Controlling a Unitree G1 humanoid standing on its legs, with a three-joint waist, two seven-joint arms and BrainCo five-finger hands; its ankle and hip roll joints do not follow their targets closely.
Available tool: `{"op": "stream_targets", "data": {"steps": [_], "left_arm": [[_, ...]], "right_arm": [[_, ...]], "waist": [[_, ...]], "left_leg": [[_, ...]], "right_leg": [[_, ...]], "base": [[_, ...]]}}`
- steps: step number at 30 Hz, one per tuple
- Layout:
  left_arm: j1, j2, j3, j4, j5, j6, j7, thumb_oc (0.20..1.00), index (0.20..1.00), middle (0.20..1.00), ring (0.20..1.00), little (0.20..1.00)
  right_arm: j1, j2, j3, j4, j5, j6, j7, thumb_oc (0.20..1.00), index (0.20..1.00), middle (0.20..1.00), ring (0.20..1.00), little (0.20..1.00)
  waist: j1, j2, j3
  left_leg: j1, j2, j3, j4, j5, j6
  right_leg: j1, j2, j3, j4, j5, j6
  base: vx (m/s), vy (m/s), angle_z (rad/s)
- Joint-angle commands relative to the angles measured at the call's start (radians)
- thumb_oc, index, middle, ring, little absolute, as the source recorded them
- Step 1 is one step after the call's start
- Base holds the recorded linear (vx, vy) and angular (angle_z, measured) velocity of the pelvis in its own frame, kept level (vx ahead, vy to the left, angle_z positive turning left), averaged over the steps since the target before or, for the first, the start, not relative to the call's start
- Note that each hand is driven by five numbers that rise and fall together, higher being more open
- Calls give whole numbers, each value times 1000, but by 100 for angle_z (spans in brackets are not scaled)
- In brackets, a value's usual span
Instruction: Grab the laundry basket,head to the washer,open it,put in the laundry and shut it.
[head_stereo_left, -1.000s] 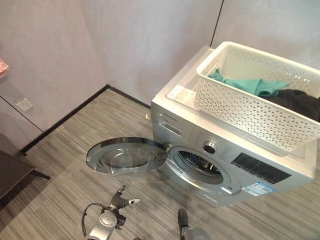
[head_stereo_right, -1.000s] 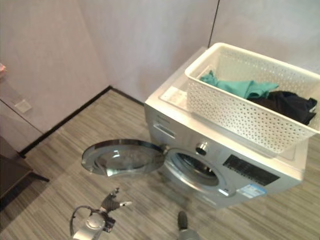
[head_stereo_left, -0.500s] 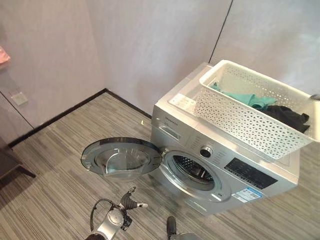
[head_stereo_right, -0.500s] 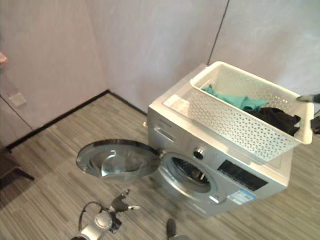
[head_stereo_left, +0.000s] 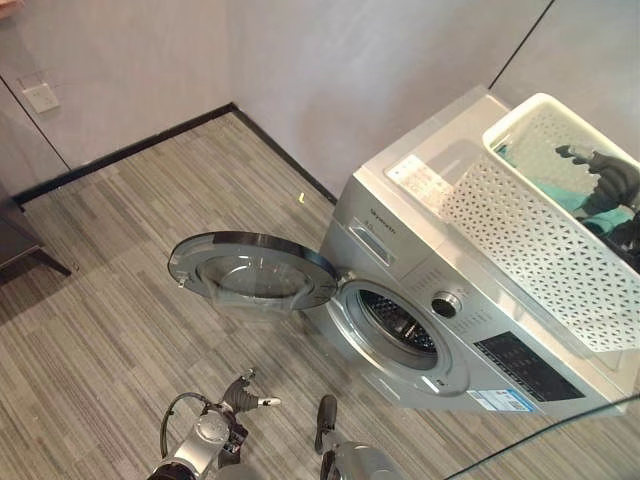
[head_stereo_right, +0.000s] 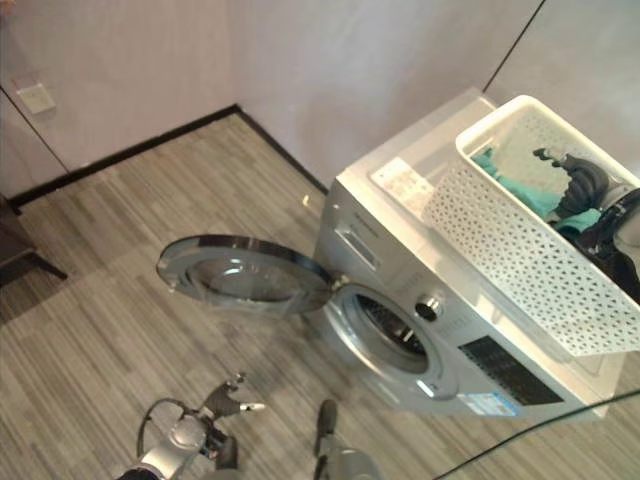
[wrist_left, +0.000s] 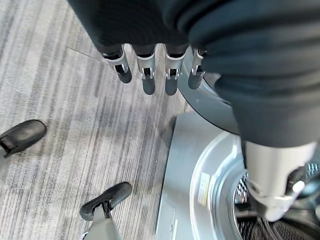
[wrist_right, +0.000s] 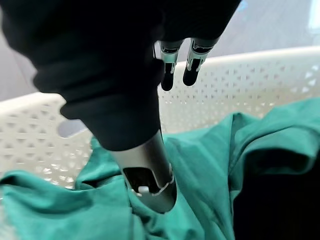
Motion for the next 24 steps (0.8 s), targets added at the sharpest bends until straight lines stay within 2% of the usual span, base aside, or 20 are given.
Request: {"op": "stream_targets", "data": {"steps": [1,6,11,24], "left_arm": [[-34,4,-23,-21,-32,-57,-13,1000,1000,1000,1000,1000],[-28,4,-17,-30,-40,-59,-20,1000,1000,1000,1000,1000],[-34,-3,-24,-36,-43,-60,-20,1000,1000,1000,1000,1000],[-41,-5,-72,-69,-35,-57,-40,1000,1000,1000,1000,1000]], "right_arm": [[-135,-63,47,63,-76,2,-8,1000,1000,1000,1000,1000],[-139,-113,59,120,-126,2,5,1000,1000,1000,1000,1000],[-113,-112,54,139,-155,5,13,1000,1000,1000,1000,1000],[-67,-15,127,120,-213,15,86,1000,1000,1000,1000,1000]], "waist": [[5,8,-12],[-7,24,-14],[-15,33,-6],[-10,55,24]], "left_leg": [[-33,61,-13,5,-3,-9],[-55,67,-18,5,6,-18],[-64,69,-16,5,9,-21],[-91,70,-16,5,17,-20]], "right_leg": [[43,-71,4,86,-148,89],[29,-63,-1,82,-152,84],[20,-57,1,78,-154,81],[-6,-51,11,69,-152,77]], "base": [[36,-33,4],[45,-46,5],[18,-25,0],[0,0,0]]}}
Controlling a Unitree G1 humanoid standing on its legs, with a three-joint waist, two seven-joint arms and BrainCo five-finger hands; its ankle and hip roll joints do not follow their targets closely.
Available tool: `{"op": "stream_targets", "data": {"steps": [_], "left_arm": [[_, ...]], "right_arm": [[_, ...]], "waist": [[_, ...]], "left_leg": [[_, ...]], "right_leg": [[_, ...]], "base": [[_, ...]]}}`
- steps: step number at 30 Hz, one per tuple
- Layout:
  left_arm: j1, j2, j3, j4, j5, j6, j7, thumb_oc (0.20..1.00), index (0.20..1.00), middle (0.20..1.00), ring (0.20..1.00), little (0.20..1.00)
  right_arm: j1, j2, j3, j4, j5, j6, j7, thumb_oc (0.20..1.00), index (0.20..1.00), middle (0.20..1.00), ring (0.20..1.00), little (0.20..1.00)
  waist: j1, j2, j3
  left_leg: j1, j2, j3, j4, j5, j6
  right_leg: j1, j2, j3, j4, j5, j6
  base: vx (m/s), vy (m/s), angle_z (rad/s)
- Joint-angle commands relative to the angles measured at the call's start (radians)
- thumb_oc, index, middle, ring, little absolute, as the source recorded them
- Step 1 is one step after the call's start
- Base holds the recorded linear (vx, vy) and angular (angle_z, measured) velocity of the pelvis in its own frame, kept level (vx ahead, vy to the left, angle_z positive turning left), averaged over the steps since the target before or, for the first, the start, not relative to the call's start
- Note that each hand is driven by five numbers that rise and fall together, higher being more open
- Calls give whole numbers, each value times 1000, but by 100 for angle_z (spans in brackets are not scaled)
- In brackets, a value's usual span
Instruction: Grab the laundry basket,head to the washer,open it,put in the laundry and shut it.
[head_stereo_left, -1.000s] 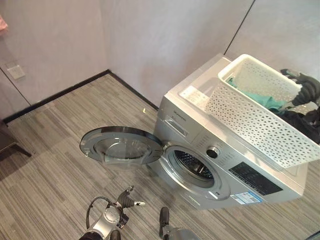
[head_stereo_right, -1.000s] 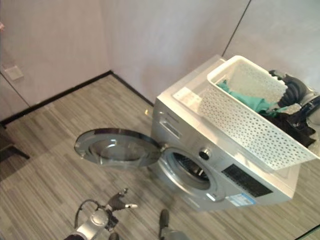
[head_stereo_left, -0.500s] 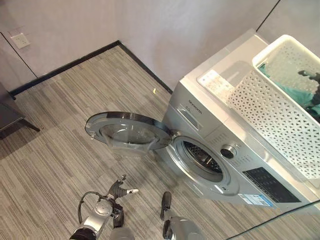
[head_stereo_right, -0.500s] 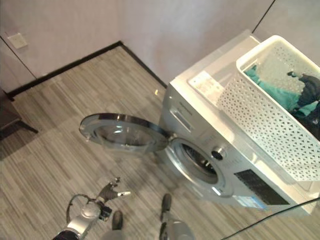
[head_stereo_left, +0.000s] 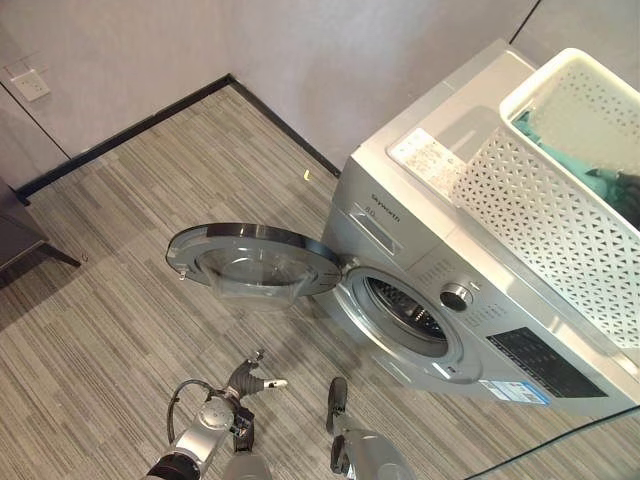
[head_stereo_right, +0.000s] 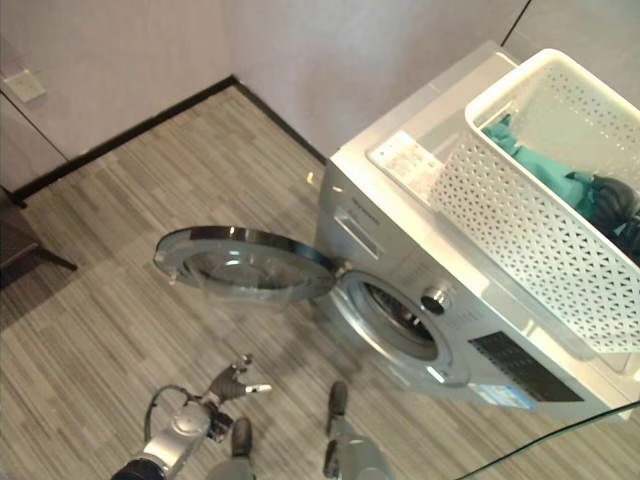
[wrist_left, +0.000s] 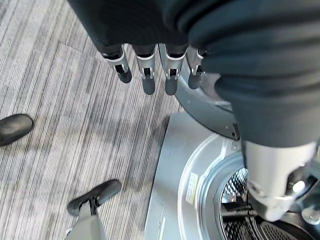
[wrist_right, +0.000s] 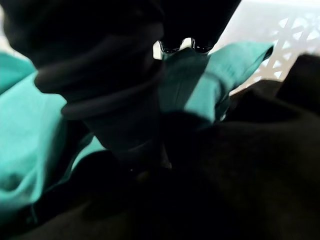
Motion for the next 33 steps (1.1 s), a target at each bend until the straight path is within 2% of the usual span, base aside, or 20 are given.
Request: {"op": "stream_targets", "data": {"steps": [1,7,8,9,14,16,27,31,33], "left_arm": [[-28,12,-40,-30,-1,-40,-10,1000,1000,1000,1000,1000],[-21,21,-41,-55,-5,-43,-14,1000,1000,1000,1000,1000],[-23,19,-42,-50,-2,-43,-12,1000,1000,1000,1000,1000],[-28,17,-42,-45,-3,-43,-10,1000,1000,1000,1000,1000],[-61,1,-50,-8,5,-40,16,1000,1000,1000,1000,1000],[-64,-1,-49,-2,9,-40,18,1000,1000,1000,1000,1000],[-70,-3,-51,50,31,-42,12,1000,1000,1000,1000,1000],[-76,-9,-47,85,36,-43,24,1000,1000,1000,1000,1000],[-74,-9,-49,85,38,-42,24,1000,1000,1000,1000,1000]], "right_arm": [[-63,-5,65,6,-25,14,26,1000,1000,1000,1000,1000],[-48,11,91,-3,-33,18,53,1000,1000,1000,1000,1000],[-45,13,82,-2,-31,19,48,501,501,501,501,501],[-47,23,68,15,-29,24,38,200,200,200,200,200],[-105,88,-15,132,-7,20,-64,200,200,200,200,200],[-125,94,-14,147,-5,18,-73,200,200,200,200,200],[-295,71,-132,231,192,-20,-213,200,200,200,200,200],[-306,73,-258,202,298,-54,-299,200,200,200,200,200],[-310,71,-257,200,297,-56,-298,200,200,200,200,200]], "waist": [[11,-4,2],[19,6,17],[17,8,18],[17,8,18],[16,10,9],[16,10,7],[10,-15,-57],[9,-18,-93],[10,-19,-99]], "left_leg": [[-49,58,-7,5,17,-17],[-73,55,-15,5,27,-20],[-77,54,-14,5,28,-21],[-79,54,-13,5,29,-21],[-73,52,-7,5,22,-16],[-69,53,-6,5,20,-15],[15,58,5,5,-16,-8],[54,58,4,5,-33,-4],[61,57,3,5,-35,-3]], "right_leg": [[31,-62,14,69,-145,88],[17,-61,13,60,-140,88],[16,-61,14,56,-139,88],[16,-61,14,53,-138,88],[24,-58,22,43,-133,86],[29,-57,24,42,-134,85],[100,-51,31,48,-153,87],[134,-51,36,62,-171,86],[141,-51,35,64,-174,86]], "base": [[3,-10,3],[0,0,0],[0,0,0],[0,0,0],[0,0,0],[0,0,0],[0,0,0],[11,0,-1],[24,2,4]]}}
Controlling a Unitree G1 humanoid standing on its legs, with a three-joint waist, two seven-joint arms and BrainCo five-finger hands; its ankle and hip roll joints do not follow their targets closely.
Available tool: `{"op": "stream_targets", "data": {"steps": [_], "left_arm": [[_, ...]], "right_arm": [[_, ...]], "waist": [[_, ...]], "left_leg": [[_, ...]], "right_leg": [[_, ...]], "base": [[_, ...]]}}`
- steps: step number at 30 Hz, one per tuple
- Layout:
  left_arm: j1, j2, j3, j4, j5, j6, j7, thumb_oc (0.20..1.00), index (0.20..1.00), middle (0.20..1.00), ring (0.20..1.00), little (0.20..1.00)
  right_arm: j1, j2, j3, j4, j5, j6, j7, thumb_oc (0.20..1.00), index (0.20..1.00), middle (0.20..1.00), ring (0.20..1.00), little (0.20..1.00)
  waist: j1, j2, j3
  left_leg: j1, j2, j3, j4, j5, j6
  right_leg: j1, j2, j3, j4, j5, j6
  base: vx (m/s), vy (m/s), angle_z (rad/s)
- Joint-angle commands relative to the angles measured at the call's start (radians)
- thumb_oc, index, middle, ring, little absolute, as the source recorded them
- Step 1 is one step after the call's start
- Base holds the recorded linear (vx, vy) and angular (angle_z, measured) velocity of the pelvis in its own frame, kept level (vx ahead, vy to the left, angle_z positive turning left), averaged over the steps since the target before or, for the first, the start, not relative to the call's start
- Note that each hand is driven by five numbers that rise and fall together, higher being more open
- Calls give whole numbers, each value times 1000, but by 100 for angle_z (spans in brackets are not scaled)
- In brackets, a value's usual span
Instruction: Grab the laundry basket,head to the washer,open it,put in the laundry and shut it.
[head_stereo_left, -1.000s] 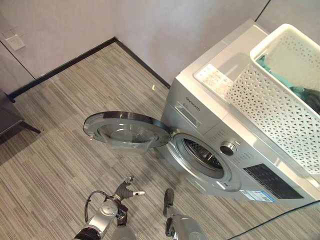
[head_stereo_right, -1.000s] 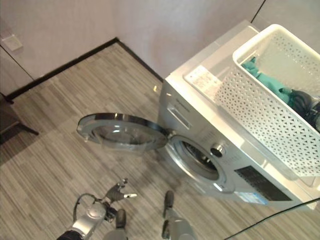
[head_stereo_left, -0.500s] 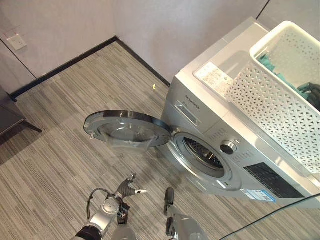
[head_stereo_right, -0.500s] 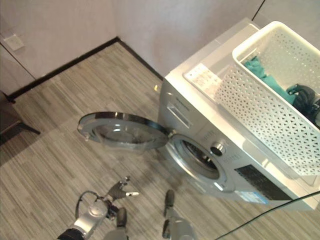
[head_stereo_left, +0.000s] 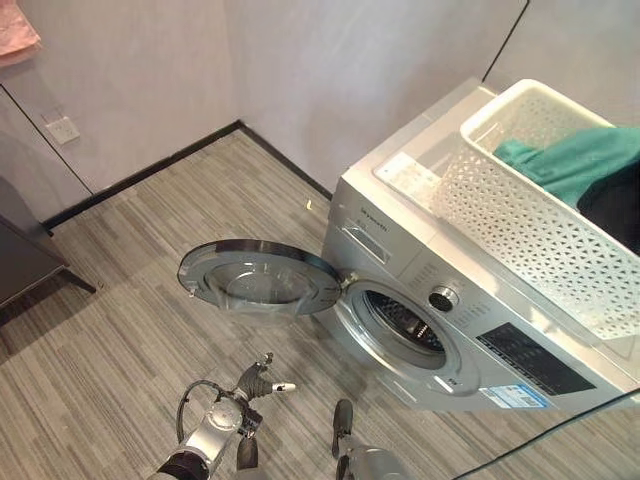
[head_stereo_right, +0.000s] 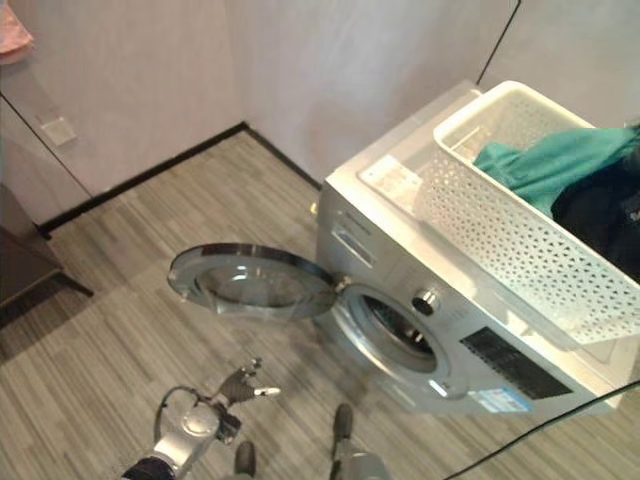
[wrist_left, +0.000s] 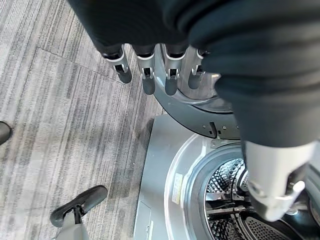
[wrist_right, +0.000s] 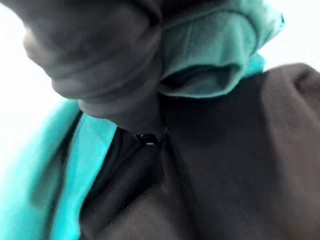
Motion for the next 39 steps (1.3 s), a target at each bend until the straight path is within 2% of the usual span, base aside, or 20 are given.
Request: {"op": "stream_targets", "data": {"steps": [1,5,11,15,16,17,18,19,28,39], "left_arm": [[-45,29,-42,22,30,-43,19,1000,1000,1000,1000,1000],[-42,30,-46,27,29,-44,21,1000,1000,1000,1000,1000],[-27,21,-50,36,23,-41,23,1000,1000,1000,1000,1000],[-22,17,-55,35,25,-40,22,1000,1000,1000,1000,1000],[-22,15,-58,30,27,-40,20,1000,1000,1000,1000,1000],[-21,15,-60,25,27,-39,16,1000,1000,1000,1000,1000],[-20,17,-64,14,27,-39,12,1000,1000,1000,1000,1000],[-21,15,-69,8,28,-39,10,1000,1000,1000,1000,1000],[-9,21,-67,-5,-7,-34,13,1000,1000,1000,1000,1000],[-16,39,-75,-25,-12,-32,8,1000,1000,1000,1000,1000]], "right_arm": [[-155,-26,-35,30,51,-52,-88,200,200,200,200,200],[-174,-9,-1,86,53,-42,-67,200,200,200,200,200],[-172,61,59,173,18,-16,-17,200,200,200,200,200],[-166,104,133,191,-84,3,30,200,200,200,200,200],[-168,119,169,219,-130,8,48,285,285,285,285,285],[-171,122,198,228,-159,11,67,492,492,492,492,492],[-180,138,231,265,-205,20,82,586,586,586,586,586],[-194,157,247,291,-228,19,86,1000,1000,1000,1000,1000],[-285,277,251,388,-234,34,68,1000,1000,1000,1000,1000],[-335,316,307,442,-294,46,80,1000,1000,1000,1000,1000]], "waist": [[13,-36,-24],[16,-37,-29],[21,-37,-28],[23,-33,-22],[24,-32,-18],[25,-31,-16],[28,-30,-11],[32,-28,-6],[68,-28,4],[97,-34,9]], "left_leg": [[15,53,6,4,-41,4],[26,52,5,4,-44,5],[39,50,6,4,-45,8],[36,48,8,4,-42,9],[34,46,8,4,-41,10],[33,45,7,4,-41,10],[29,45,6,4,-38,10],[22,45,3,4,-35,10],[-18,38,-28,4,-22,13],[-49,33,-59,4,-14,13]], "right_leg": [[88,-54,33,66,-184,91],[98,-55,34,71,-186,91],[105,-55,38,75,-185,90],[103,-56,42,70,-180,90],[101,-56,42,69,-178,91],[101,-56,42,68,-178,90],[98,-56,41,66,-176,91],[95,-57,39,64,-175,91],[90,-62,11,49,-172,88],[90,-63,-14,40,-175,84]], "base": [[17,4,5],[0,3,1],[0,1,-1],[0,0,0],[0,0,0],[0,0,0],[0,0,0],[0,0,0],[-2,0,4],[4,0,12]]}}
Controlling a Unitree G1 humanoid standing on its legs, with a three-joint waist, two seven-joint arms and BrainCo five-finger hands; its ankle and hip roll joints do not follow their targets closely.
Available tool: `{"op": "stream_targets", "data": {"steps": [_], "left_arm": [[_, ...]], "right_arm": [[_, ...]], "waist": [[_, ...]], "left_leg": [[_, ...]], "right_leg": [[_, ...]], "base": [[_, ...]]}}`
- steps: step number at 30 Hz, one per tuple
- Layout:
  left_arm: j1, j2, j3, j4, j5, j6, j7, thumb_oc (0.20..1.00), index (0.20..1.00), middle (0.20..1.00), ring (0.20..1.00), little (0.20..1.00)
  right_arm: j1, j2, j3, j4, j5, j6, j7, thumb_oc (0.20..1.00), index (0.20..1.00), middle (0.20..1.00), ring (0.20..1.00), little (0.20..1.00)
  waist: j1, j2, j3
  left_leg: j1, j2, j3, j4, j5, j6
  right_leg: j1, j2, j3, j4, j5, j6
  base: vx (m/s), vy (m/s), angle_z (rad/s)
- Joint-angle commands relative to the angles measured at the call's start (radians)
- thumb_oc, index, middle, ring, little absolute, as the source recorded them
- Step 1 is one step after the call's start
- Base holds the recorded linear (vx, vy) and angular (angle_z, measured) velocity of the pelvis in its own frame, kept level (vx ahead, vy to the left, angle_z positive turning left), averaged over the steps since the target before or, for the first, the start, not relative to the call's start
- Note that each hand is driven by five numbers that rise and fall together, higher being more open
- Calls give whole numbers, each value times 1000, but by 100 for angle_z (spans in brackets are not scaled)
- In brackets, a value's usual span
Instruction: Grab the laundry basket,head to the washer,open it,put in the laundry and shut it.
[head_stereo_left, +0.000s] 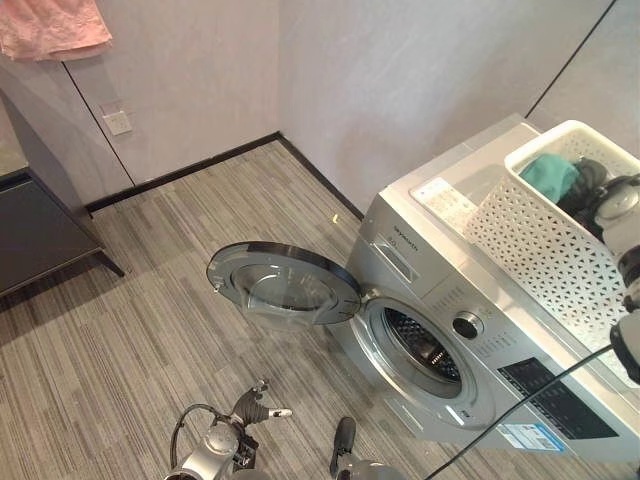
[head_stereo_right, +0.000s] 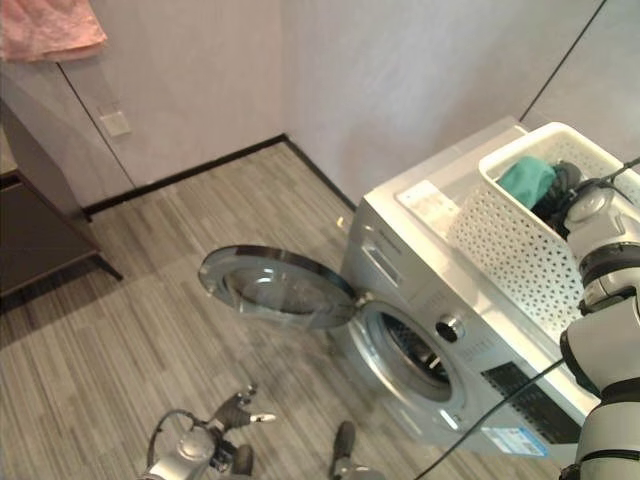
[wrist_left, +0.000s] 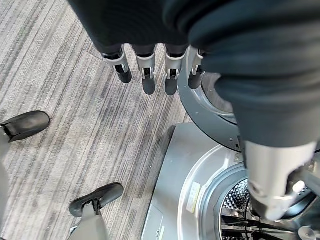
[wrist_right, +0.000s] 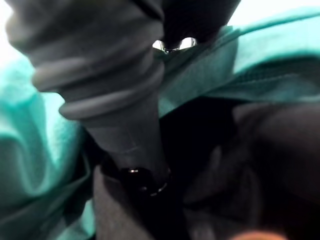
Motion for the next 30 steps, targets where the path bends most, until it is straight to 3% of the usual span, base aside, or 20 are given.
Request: {"op": "stream_targets", "data": {"steps": [1,11,30], "left_arm": [[-69,32,-42,-49,-5,-33,1,1000,1000,1000,1000,1000],[-79,33,-58,-26,-2,-38,1,1000,1000,1000,1000,1000],[-62,37,-86,-42,-14,-29,-11,1000,1000,1000,1000,1000]], "right_arm": [[-148,-30,56,37,-30,-11,-17,1000,1000,1000,1000,1000],[-234,-58,10,58,85,-27,-58,1000,1000,1000,1000,1000],[-196,80,-27,129,55,-6,-54,1000,1000,1000,1000,1000]], "waist": [[18,-29,46],[18,-28,32],[63,-19,52]], "left_leg": [[-8,26,-2,2,-21,20],[6,22,6,2,-33,22],[-11,24,-13,2,-21,20]], "right_leg": [[97,-61,45,39,-158,89],[104,-65,49,34,-157,94],[108,-58,32,19,-158,89]], "base": [[0,0,0],[0,0,0],[0,0,0]]}}
